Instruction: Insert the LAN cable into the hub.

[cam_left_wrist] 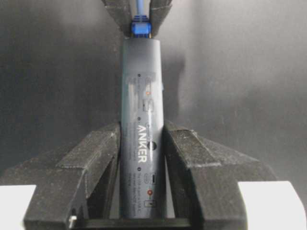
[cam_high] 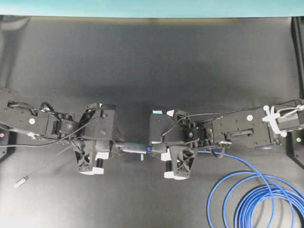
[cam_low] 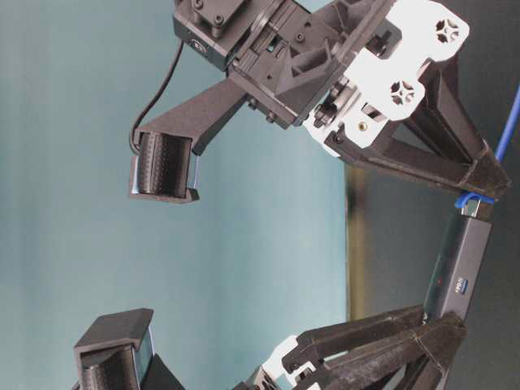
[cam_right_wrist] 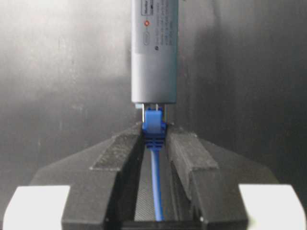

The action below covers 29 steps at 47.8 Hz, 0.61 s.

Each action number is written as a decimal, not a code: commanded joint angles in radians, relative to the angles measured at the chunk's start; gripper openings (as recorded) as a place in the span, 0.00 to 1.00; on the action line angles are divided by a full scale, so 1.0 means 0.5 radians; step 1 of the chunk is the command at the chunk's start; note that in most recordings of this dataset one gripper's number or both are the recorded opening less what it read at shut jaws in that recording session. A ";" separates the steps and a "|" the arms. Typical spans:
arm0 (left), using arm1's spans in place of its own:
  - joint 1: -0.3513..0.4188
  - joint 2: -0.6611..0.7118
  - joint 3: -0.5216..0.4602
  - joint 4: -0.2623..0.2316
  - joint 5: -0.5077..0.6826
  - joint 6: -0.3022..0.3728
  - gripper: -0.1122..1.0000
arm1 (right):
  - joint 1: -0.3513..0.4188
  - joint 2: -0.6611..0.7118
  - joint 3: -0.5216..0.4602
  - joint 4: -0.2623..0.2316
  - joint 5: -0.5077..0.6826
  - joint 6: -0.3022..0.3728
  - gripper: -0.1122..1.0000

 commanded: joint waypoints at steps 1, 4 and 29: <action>0.006 -0.031 -0.009 0.006 -0.028 0.003 0.35 | 0.006 -0.040 -0.046 0.006 0.000 0.003 0.23; 0.009 -0.040 0.003 0.006 -0.028 0.003 0.35 | 0.006 -0.046 -0.037 0.006 0.018 0.012 0.31; 0.018 -0.031 0.003 0.006 0.150 -0.006 0.35 | 0.043 -0.172 0.187 0.028 0.015 0.067 0.85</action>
